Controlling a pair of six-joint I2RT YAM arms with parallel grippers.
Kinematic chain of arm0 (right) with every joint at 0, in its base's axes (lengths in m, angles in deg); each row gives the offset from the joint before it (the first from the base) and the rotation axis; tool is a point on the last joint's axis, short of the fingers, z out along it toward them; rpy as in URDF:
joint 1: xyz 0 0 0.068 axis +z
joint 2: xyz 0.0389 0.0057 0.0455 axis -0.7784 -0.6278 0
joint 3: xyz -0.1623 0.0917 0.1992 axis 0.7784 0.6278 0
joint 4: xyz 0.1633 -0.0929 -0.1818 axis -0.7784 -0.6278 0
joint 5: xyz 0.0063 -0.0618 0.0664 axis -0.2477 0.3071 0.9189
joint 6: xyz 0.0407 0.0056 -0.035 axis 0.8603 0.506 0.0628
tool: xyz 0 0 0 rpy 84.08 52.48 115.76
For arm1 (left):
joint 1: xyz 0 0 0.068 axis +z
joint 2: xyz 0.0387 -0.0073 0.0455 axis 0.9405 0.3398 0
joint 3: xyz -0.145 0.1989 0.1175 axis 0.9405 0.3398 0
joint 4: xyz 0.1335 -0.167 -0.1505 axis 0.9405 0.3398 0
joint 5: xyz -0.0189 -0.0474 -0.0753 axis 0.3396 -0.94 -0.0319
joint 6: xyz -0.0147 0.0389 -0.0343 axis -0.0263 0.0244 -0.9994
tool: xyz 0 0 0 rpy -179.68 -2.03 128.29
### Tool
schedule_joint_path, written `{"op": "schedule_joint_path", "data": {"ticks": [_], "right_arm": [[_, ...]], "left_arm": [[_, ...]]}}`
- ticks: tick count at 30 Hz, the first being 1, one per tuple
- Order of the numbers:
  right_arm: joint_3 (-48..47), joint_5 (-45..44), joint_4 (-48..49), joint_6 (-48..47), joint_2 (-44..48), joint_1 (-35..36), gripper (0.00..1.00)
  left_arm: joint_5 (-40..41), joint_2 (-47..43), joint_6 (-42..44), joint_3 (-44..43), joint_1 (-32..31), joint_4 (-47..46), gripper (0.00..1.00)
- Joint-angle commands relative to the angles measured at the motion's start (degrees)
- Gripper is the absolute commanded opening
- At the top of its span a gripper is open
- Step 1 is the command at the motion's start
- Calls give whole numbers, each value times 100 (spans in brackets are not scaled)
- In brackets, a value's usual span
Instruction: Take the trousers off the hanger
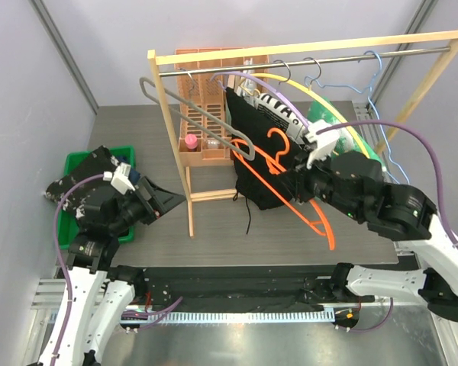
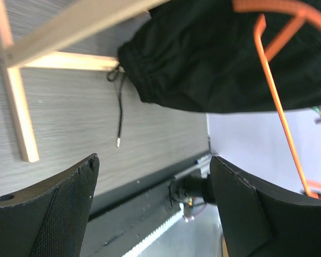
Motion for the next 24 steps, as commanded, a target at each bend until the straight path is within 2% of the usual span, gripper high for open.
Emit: {"op": "schedule_joint_path", "data": {"ticks": [1, 7, 13, 17, 24], "right_arm": [[-598, -497, 601, -518, -594, -12, 1], [-1380, -559, 935, -773, -1535, -21, 1], [-1785, -357, 1365, -958, -1922, -213, 1], [-1628, -216, 1857, -1072, -1818, -223, 1], [-602, -207, 3254, -1291, -1220, -223, 1]], "left_arm": [[-725, -246, 109, -133, -13, -265, 84], [-918, -132, 435, -151, -13, 52, 84], [-1015, -27, 689, -362, -21, 122, 84], [-1033, 43, 813, -485, -30, 166, 84], [-1051, 166, 910, -625, -22, 166, 84]]}}
